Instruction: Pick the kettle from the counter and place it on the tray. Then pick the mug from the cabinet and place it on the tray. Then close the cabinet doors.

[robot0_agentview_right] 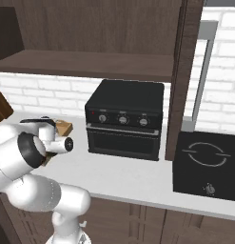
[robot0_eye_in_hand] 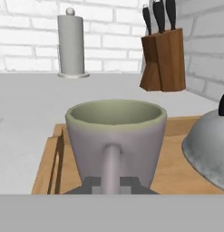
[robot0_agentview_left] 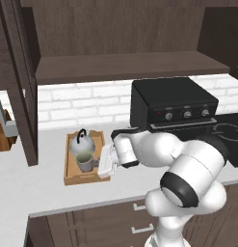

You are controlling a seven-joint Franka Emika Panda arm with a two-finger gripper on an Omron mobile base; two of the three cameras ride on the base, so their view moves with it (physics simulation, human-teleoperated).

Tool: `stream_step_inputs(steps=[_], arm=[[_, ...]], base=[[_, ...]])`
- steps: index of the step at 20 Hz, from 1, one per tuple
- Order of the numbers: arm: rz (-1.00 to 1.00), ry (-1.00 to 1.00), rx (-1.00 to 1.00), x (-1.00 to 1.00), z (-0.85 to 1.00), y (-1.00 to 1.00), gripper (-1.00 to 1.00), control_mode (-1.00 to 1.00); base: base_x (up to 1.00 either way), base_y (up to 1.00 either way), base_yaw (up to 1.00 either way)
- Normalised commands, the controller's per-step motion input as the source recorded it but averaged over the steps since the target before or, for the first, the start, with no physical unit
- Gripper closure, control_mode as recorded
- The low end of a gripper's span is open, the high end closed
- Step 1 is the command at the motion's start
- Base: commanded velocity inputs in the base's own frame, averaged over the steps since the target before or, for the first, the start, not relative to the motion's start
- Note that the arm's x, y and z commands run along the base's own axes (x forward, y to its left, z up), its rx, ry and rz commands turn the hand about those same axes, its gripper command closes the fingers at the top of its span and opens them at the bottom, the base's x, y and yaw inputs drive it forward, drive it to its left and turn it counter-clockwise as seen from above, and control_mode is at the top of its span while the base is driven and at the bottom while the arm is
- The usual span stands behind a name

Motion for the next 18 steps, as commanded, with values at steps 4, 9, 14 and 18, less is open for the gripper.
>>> stream_step_inputs(steps=[4, 9, 14, 18], arm=[[0.0, 0.0, 0.0, 0.06, -0.19, 0.0, 1.0, -1.0], [0.0, 0.0, 0.0, 0.03, -0.19, 0.0, 1.0, -1.0], [0.0, 0.0, 0.0, 0.0, -0.19, 0.0, -1.0, -1.0], [0.0, 0.0, 0.0, 0.0, -0.04, 0.0, -1.0, -1.0]], base=[[0.0, 0.0, 0.0], [0.0, 0.0, 0.0], [0.0, 0.0, 0.0], [0.0, 0.0, 0.0]])
